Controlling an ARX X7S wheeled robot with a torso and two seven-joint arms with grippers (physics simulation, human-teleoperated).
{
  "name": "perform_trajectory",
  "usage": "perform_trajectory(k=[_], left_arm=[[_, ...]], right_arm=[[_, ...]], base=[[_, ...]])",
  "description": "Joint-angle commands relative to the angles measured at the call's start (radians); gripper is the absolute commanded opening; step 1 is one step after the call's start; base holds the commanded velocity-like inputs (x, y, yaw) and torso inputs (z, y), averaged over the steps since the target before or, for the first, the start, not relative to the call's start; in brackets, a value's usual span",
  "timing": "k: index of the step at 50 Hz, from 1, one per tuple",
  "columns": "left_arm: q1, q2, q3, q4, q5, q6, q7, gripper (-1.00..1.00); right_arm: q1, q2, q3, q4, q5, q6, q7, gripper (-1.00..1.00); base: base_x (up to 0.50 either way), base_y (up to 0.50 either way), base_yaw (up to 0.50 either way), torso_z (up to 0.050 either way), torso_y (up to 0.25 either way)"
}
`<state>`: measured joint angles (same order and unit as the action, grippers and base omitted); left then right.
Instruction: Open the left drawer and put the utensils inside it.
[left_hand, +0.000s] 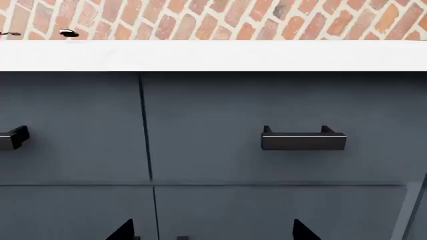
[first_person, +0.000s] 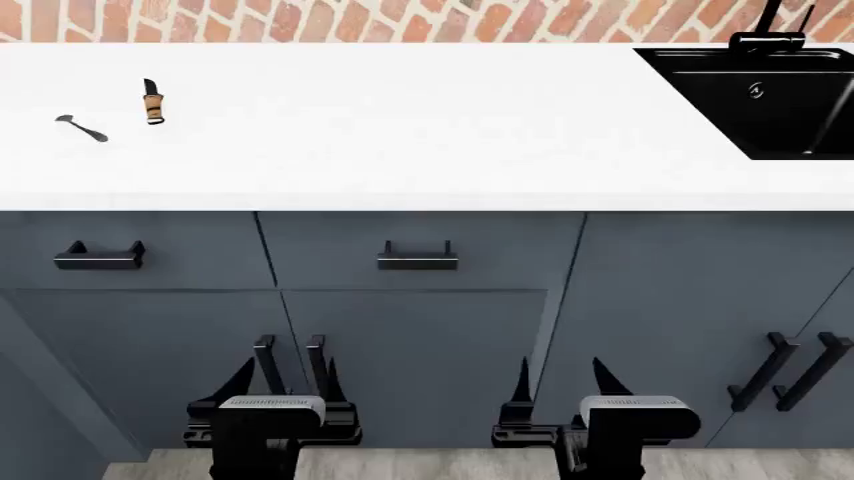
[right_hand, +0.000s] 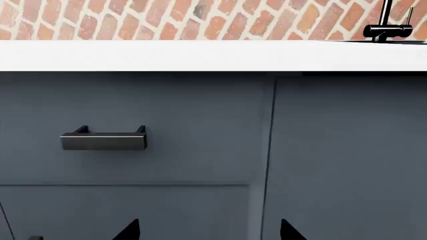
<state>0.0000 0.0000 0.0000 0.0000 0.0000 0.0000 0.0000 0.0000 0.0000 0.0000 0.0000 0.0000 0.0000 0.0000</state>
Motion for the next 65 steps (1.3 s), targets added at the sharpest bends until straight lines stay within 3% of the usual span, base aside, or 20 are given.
perform_trajectory(k=[1, 2, 5, 7, 10, 13, 15, 19, 21, 24, 27, 40, 53, 65], left_arm=[[-0.008, -0.015, 0.018, -0.072, -0.014, 0.067, -0.019, 1.00], [-0.003, -0.021, 0.022, -0.005, -0.020, 0.006, -0.025, 1.00], [-0.012, -0.031, 0.033, -0.079, -0.033, 0.066, -0.030, 1.00], [-0.006, -0.039, 0.038, 0.006, -0.044, -0.011, -0.037, 1.00], [-0.013, -0.045, 0.043, -0.019, -0.055, 0.005, -0.042, 1.00], [-0.050, -0.061, 0.036, 0.013, -0.077, -0.017, -0.038, 1.00], [-0.171, -0.096, 0.002, 0.233, -0.125, -0.230, -0.049, 1.00], [-0.491, -0.178, -0.056, 0.515, -0.192, -0.508, -0.050, 1.00], [-0.604, -0.203, -0.095, 0.612, -0.239, -0.611, -0.056, 1.00], [-0.706, -0.232, -0.145, 0.695, -0.282, -0.697, -0.066, 1.00], [-0.710, -0.244, -0.182, 0.742, -0.300, -0.700, -0.066, 1.00], [-0.717, -0.262, -0.188, 0.777, -0.313, -0.706, -0.068, 1.00], [-0.759, -0.292, -0.168, 0.801, -0.315, -0.753, -0.077, 1.00], [-0.712, -0.289, -0.160, 0.791, -0.309, -0.696, -0.069, 1.00]], right_arm=[[0.000, 0.018, -0.019, -0.006, 0.030, 0.002, 0.004, 1.00], [-0.001, 0.024, -0.024, -0.012, 0.045, 0.004, -0.004, 1.00], [0.003, 0.033, -0.040, -0.018, 0.057, 0.012, 0.001, 1.00], [0.002, 0.038, -0.048, -0.030, 0.058, 0.022, 0.009, 1.00], [0.005, 0.045, -0.056, -0.056, 0.066, 0.044, 0.019, 1.00], [0.039, 0.072, -0.056, -0.180, 0.070, 0.140, 0.023, 1.00], [0.143, 0.113, -0.030, -0.382, 0.072, 0.294, 0.030, 1.00], [0.482, 0.228, 0.020, -0.747, 0.086, 0.716, 0.005, 1.00], [0.590, 0.261, 0.047, -0.834, 0.101, 0.838, -0.006, 1.00], [0.717, 0.299, 0.076, -0.931, 0.115, 0.976, -0.017, 1.00], [0.773, 0.321, 0.100, -0.993, 0.125, 1.047, -0.023, 1.00], [0.775, 0.315, 0.148, -1.023, 0.154, 1.048, -0.029, 1.00], [0.760, 0.328, 0.145, -1.025, 0.170, 1.029, -0.021, 1.00], [0.750, 0.338, 0.137, -1.029, 0.183, 1.024, -0.007, 1.00]], base=[[0.00, 0.00, 0.00, 0.000, 0.000], [0.00, 0.00, 0.00, 0.000, 0.000], [0.00, 0.00, 0.00, 0.000, 0.000], [0.00, 0.00, 0.00, 0.000, 0.000], [0.00, 0.00, 0.00, 0.000, 0.000], [0.00, 0.00, 0.00, 0.000, 0.000], [0.00, 0.00, 0.00, 0.000, 0.000], [0.00, 0.00, 0.00, 0.000, 0.000], [0.00, 0.00, 0.00, 0.000, 0.000], [0.00, 0.00, 0.00, 0.000, 0.000], [0.00, 0.00, 0.00, 0.000, 0.000], [0.00, 0.04, 0.00, 0.000, 0.000], [0.07, 0.50, 0.00, 0.000, 0.000], [0.08, 0.50, 0.00, 0.000, 0.000]])
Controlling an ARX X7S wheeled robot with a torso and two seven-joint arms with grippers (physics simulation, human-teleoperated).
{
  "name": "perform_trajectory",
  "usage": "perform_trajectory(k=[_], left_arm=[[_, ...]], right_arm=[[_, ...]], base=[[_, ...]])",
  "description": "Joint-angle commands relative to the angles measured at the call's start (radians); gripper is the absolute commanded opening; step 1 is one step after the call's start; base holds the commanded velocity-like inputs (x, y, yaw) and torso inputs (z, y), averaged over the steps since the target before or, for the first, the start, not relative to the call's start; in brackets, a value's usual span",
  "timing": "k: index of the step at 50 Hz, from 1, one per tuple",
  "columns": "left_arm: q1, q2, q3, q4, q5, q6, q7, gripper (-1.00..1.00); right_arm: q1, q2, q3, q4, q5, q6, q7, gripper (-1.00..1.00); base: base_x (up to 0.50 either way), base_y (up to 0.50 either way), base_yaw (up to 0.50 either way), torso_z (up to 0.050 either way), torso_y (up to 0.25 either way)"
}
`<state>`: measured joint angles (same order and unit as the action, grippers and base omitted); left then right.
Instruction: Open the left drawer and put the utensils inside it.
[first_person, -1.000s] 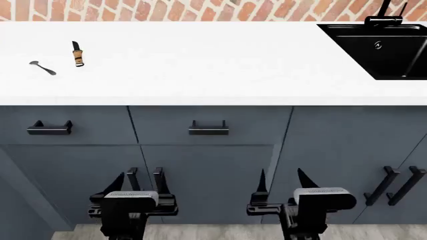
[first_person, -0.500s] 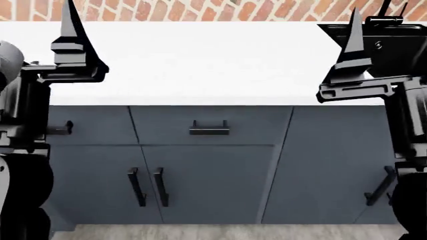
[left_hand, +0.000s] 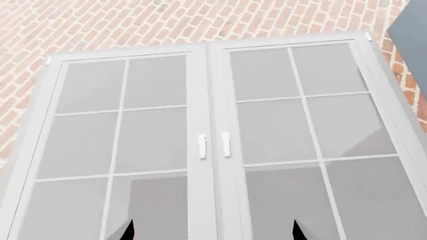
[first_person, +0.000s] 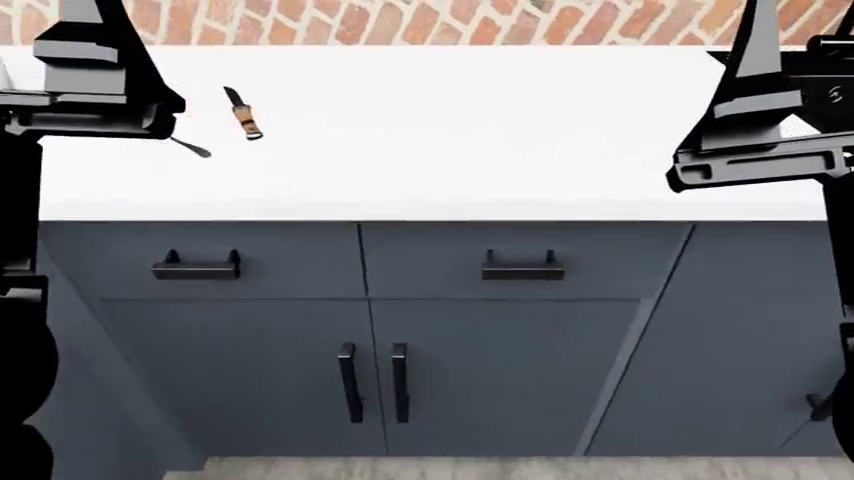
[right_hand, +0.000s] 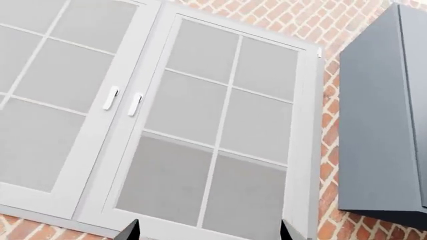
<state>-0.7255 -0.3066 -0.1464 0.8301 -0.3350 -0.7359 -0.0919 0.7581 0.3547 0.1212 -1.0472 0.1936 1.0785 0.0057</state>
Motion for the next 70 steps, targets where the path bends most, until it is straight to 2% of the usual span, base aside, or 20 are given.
perform_trajectory(k=[1, 50, 70], left_arm=[[0.013, 0.016, -0.011, -0.040, 0.028, 0.041, 0.024, 1.00], [0.002, -0.003, 0.007, -0.038, -0.002, 0.035, 0.011, 1.00], [0.005, -0.009, 0.015, -0.041, -0.010, 0.041, 0.005, 1.00]], right_arm=[[-0.012, -0.014, 0.014, 0.018, -0.010, -0.057, -0.012, 1.00], [-0.034, 0.087, -0.055, 0.013, 0.089, -0.086, 0.118, 1.00], [-0.052, 0.104, -0.035, 0.004, 0.163, -0.119, 0.132, 1.00]], base=[[0.08, 0.50, 0.00, 0.000, 0.000], [0.03, 0.50, 0.00, 0.000, 0.000], [0.05, 0.00, 0.00, 0.000, 0.000]])
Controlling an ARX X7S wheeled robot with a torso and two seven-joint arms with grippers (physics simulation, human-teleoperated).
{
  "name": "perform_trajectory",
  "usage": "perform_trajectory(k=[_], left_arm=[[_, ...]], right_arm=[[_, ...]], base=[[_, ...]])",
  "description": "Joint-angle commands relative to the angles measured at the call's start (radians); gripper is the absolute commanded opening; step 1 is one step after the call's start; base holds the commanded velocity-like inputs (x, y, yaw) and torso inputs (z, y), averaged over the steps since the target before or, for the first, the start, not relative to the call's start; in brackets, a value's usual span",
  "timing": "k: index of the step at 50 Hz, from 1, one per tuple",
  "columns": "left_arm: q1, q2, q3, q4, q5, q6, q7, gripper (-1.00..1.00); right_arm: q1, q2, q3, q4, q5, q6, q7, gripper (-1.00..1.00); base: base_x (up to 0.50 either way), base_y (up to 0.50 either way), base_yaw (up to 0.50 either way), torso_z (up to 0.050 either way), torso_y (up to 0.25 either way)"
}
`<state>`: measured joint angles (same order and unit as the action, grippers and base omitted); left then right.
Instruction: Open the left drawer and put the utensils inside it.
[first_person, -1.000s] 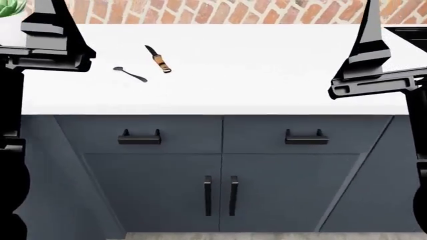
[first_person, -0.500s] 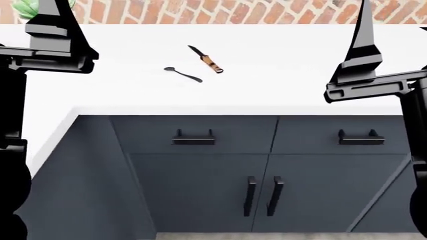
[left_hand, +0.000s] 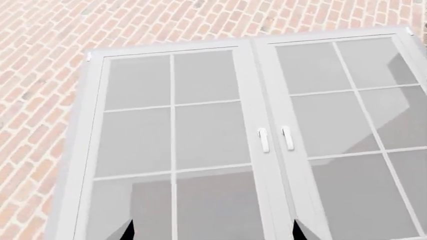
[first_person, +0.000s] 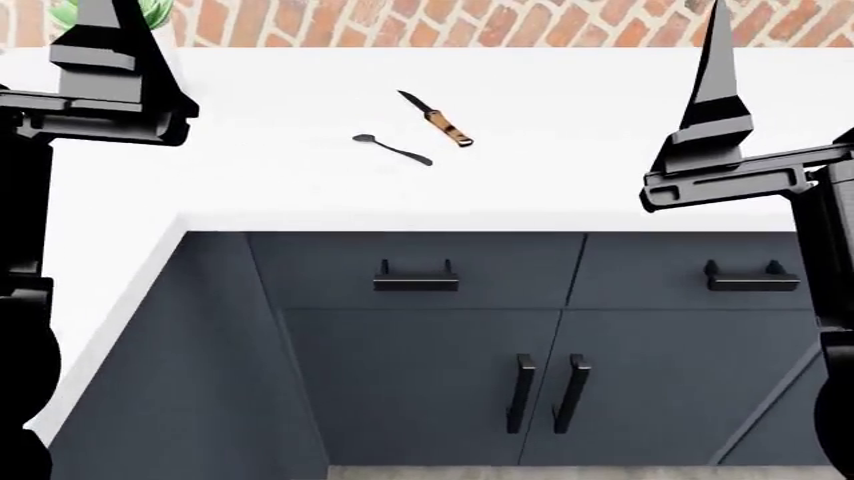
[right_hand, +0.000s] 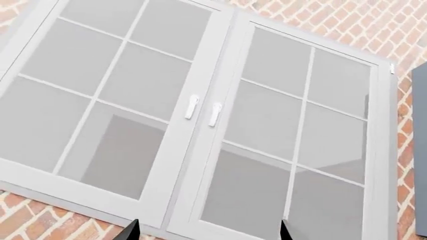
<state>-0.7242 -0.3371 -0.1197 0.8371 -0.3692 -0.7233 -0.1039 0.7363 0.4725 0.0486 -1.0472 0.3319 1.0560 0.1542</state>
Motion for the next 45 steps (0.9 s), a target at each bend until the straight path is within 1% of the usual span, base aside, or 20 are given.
perform_trajectory(k=[1, 20, 26, 28, 29, 30, 31, 33, 35, 36, 37, 38, 39, 42, 44, 45], left_arm=[[0.004, 0.021, -0.012, -0.048, 0.024, 0.029, 0.017, 1.00], [0.005, 0.012, -0.019, -0.049, 0.012, 0.030, 0.012, 1.00], [0.006, 0.011, -0.015, -0.052, 0.012, 0.035, 0.009, 1.00], [0.007, 0.012, -0.015, -0.051, 0.010, 0.034, 0.008, 1.00], [0.009, 0.011, -0.013, -0.051, 0.011, 0.036, 0.008, 1.00], [0.010, 0.011, -0.012, -0.052, 0.011, 0.037, 0.009, 1.00], [0.012, 0.010, -0.012, -0.054, 0.013, 0.040, 0.008, 1.00], [0.012, 0.010, -0.012, -0.054, 0.012, 0.041, 0.008, 1.00], [0.015, 0.010, -0.012, -0.056, 0.013, 0.044, 0.007, 1.00], [0.015, 0.009, -0.012, -0.056, 0.012, 0.045, 0.007, 1.00], [0.015, 0.009, -0.011, -0.055, 0.012, 0.044, 0.006, 1.00], [0.019, 0.009, -0.012, -0.057, 0.012, 0.046, 0.006, 1.00], [0.022, 0.009, -0.010, -0.057, 0.013, 0.049, 0.006, 1.00], [0.023, 0.009, -0.008, -0.063, 0.014, 0.054, 0.006, 1.00], [0.023, 0.009, -0.008, -0.063, 0.013, 0.055, 0.005, 1.00], [0.025, 0.009, -0.006, -0.065, 0.014, 0.058, 0.006, 1.00]], right_arm=[[-0.031, -0.008, 0.036, 0.005, 0.030, -0.098, -0.011, 1.00], [-0.032, 0.050, 0.001, 0.011, 0.094, -0.117, 0.076, 1.00], [-0.020, 0.064, -0.005, 0.007, 0.124, -0.100, 0.105, 1.00], [-0.016, 0.084, -0.002, 0.001, 0.214, -0.093, 0.143, 1.00], [-0.013, 0.075, 0.033, 0.002, 0.304, -0.078, 0.168, 1.00], [-0.013, 0.104, 0.027, 0.001, 0.358, -0.099, 0.206, 1.00], [-0.012, 0.107, 0.045, 0.002, 0.417, -0.099, 0.232, 1.00], [-0.011, 0.125, 0.037, 0.005, 0.439, -0.112, 0.256, 1.00], [-0.047, 0.063, 0.165, 0.031, 0.703, -0.124, 0.298, 1.00], [-0.044, 0.066, 0.168, 0.030, 0.714, -0.122, 0.305, 1.00], [-0.092, 0.030, 0.214, 0.050, 0.864, -0.162, 0.319, 1.00], [-0.126, 0.020, 0.242, 0.058, 0.985, -0.195, 0.324, 1.00], [-0.138, 0.022, 0.253, 0.061, 1.045, -0.208, 0.339, 1.00], [-0.178, 0.005, 0.267, 0.092, 1.152, -0.243, 0.359, 1.00], [-0.178, 0.006, 0.267, 0.092, 1.153, -0.244, 0.360, 1.00], [-0.228, -0.022, 0.276, 0.126, 1.203, -0.269, 0.352, 1.00]], base=[[0.50, 0.00, 0.00, 0.000, 0.000], [0.50, 0.00, 0.00, 0.000, 0.000], [0.04, 0.00, 0.00, 0.000, 0.003], [0.00, 0.00, 0.00, 0.000, 0.000], [0.00, 0.00, 0.00, 0.000, 0.000], [0.00, 0.00, 0.00, 0.000, 0.000], [0.00, 0.00, 0.00, 0.000, 0.000], [0.00, 0.00, 0.00, 0.000, 0.000], [0.00, 0.00, 0.00, 0.000, 0.000], [0.00, 0.00, 0.00, 0.000, 0.000], [0.00, 0.00, 0.00, 0.000, 0.000], [0.00, 0.00, 0.00, 0.000, 0.000], [0.00, 0.00, 0.00, 0.000, 0.000], [0.00, 0.00, 0.00, 0.000, 0.000], [0.00, 0.00, 0.00, 0.000, 0.000], [0.00, 0.00, 0.00, 0.000, 0.000]])
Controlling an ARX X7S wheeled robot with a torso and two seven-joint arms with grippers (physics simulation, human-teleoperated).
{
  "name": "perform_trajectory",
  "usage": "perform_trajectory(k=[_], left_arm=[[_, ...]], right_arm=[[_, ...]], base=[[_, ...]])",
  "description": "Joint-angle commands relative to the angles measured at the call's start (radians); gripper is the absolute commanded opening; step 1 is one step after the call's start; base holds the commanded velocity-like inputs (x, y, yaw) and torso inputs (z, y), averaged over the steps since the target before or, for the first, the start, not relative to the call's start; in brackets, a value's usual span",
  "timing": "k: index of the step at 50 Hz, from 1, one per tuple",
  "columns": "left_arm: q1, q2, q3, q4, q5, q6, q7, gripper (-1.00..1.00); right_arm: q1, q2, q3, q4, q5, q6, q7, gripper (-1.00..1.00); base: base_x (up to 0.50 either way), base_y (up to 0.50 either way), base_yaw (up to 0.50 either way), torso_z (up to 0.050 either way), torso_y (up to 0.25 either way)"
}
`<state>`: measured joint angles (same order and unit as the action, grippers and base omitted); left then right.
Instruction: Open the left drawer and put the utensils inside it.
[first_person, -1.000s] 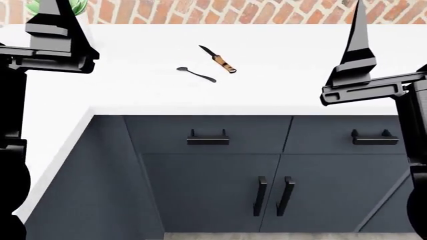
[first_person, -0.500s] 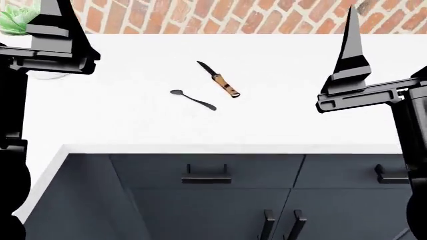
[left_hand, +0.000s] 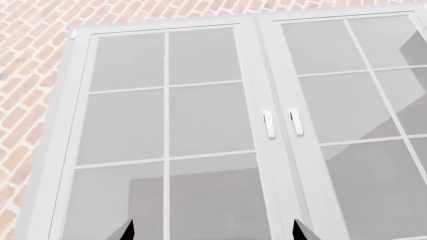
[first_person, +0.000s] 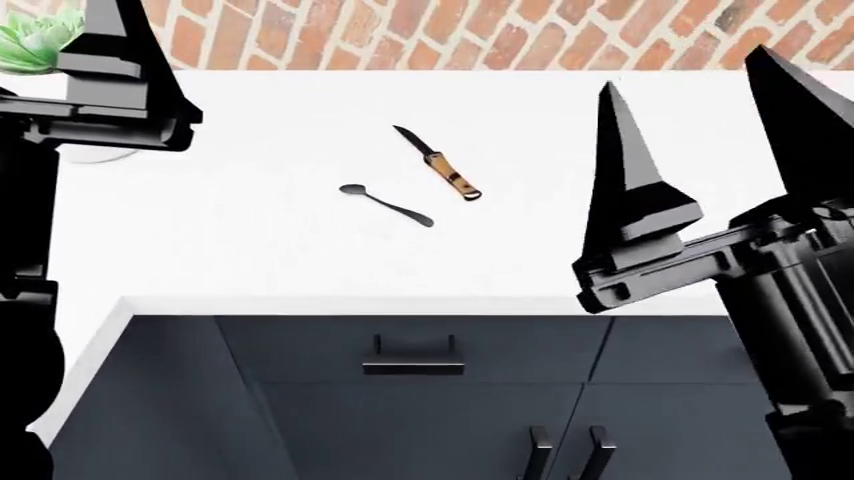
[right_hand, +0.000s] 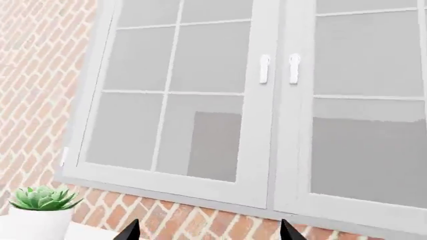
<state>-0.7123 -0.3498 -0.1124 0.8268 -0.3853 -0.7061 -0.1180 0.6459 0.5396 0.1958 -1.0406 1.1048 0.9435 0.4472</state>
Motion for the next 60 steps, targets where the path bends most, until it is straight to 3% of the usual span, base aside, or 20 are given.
perform_trajectory(k=[1, 23, 30, 42, 60], left_arm=[[0.014, 0.021, -0.014, -0.056, 0.030, 0.042, 0.020, 1.00], [0.008, 0.012, -0.014, -0.048, 0.022, 0.038, 0.007, 1.00], [0.005, 0.008, -0.020, -0.042, 0.013, 0.029, 0.003, 1.00], [0.005, 0.001, -0.030, -0.037, 0.003, 0.023, -0.003, 1.00], [0.007, -0.005, -0.034, -0.039, -0.005, 0.027, -0.009, 1.00]], right_arm=[[-0.156, -0.098, 0.131, 0.128, 0.452, -0.165, 0.060, 1.00], [-0.566, -0.318, 0.054, 0.337, 0.498, -0.189, -0.043, 1.00], [-0.643, -0.334, 0.013, 0.398, 0.485, -0.167, -0.078, 1.00], [-0.712, -0.360, -0.019, 0.541, 0.417, -0.178, -0.157, 1.00], [-0.698, -0.327, -0.052, 0.545, 0.420, -0.160, -0.152, 1.00]], base=[[0.00, 0.00, 0.00, 0.000, 0.000], [0.00, 0.00, 0.00, 0.000, 0.000], [0.00, 0.00, 0.00, 0.000, 0.000], [0.00, 0.00, 0.00, 0.000, 0.000], [0.00, 0.00, 0.00, 0.000, 0.000]])
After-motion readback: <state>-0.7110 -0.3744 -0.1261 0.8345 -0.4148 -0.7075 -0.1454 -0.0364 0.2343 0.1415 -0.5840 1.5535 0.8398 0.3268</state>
